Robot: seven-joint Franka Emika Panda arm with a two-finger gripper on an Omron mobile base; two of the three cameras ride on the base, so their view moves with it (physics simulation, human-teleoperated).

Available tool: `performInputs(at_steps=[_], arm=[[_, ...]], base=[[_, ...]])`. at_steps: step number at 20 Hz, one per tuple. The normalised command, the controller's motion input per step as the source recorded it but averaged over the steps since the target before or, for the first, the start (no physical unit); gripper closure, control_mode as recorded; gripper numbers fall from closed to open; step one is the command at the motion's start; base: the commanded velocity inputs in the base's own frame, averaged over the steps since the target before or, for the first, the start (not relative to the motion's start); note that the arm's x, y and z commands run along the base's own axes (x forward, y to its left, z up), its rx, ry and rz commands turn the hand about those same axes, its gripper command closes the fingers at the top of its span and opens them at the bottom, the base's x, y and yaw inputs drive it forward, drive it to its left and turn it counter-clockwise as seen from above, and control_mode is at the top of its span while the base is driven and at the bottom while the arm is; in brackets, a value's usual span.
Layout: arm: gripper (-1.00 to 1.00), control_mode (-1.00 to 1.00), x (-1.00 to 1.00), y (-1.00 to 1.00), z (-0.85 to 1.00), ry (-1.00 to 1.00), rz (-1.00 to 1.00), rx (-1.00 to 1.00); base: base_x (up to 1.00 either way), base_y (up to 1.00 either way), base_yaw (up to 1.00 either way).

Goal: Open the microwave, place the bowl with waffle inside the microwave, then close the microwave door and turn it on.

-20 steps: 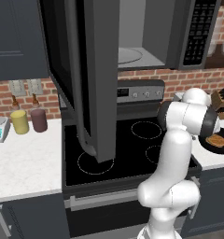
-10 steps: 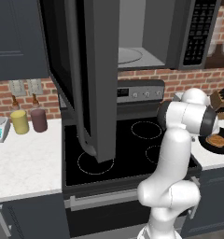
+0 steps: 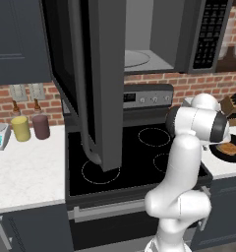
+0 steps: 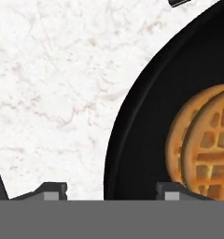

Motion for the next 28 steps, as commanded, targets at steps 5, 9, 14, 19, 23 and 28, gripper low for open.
performInputs(at_steps=[5,9,14,19,23,28], arm=[[1.00,-1.00,0.00,0.00,0.00,0.00,0.00,0.00],[1.00,-1.00,0.00,0.00,0.00,0.00,0.00,0.00],[1.00,-1.00,-0.06,0.00,0.00,0.00,0.00,0.00],[1.00,-1.00,-0.29,0.04,0.14,-0.05,0.08,0.00],[1.00,-1.00,-0.50,0.24,0.50,-0.20,0.27,0.00],[1.00,-1.00,-0.51,0.38,0.65,-0.22,0.38,-0.04]], base=[[0.00,0.00,0.00],[0.00,0.00,0.00],[0.00,0.00,0.00],[0.00,0.00,0.00],[0.00,0.00,0.00],[0.00,0.00,0.00]])
